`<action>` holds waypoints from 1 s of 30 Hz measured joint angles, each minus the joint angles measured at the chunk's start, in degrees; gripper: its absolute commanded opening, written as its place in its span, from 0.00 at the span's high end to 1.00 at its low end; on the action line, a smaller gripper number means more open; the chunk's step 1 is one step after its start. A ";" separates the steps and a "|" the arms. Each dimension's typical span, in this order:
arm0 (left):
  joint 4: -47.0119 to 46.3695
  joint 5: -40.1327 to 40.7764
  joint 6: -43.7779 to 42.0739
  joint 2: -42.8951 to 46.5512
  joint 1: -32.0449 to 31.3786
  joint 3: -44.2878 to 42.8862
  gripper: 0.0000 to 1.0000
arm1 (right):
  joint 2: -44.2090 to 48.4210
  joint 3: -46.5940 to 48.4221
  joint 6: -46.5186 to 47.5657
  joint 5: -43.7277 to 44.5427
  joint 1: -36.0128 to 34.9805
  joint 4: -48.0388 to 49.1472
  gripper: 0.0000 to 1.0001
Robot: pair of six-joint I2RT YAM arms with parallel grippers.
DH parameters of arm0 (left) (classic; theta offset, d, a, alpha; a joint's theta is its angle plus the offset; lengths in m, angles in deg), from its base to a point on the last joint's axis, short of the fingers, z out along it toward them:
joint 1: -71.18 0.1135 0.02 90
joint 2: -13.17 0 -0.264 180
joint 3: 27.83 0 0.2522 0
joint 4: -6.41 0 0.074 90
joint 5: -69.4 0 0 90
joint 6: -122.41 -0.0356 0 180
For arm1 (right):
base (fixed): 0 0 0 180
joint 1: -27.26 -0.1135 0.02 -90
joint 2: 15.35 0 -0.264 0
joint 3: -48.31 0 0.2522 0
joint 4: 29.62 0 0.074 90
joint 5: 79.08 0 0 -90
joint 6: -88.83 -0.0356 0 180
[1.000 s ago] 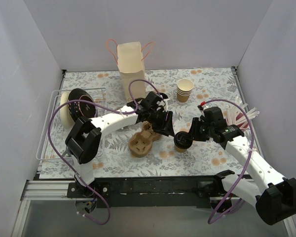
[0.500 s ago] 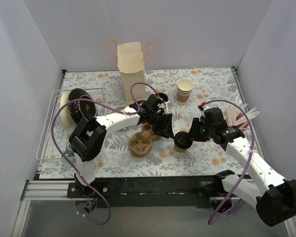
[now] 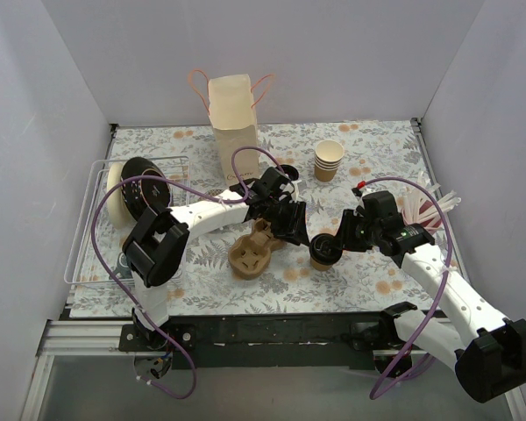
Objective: Pack the takeout coffee
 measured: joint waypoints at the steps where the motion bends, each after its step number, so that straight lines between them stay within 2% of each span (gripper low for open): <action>1: -0.09 0.00 0.13 0.02 0.00 0.00 0.62 | 0.02 0.00 -0.02 0.00 0.00 -0.02 0.66; 23: -0.26 0.02 0.59 0.72 -0.81 -1.42 0.64 | 0.11 0.00 0.00 0.02 0.00 -0.17 0.66; 30: -0.17 0.42 0.61 0.33 -1.90 -1.22 0.73 | 0.11 -0.09 0.04 0.02 0.00 -0.17 0.66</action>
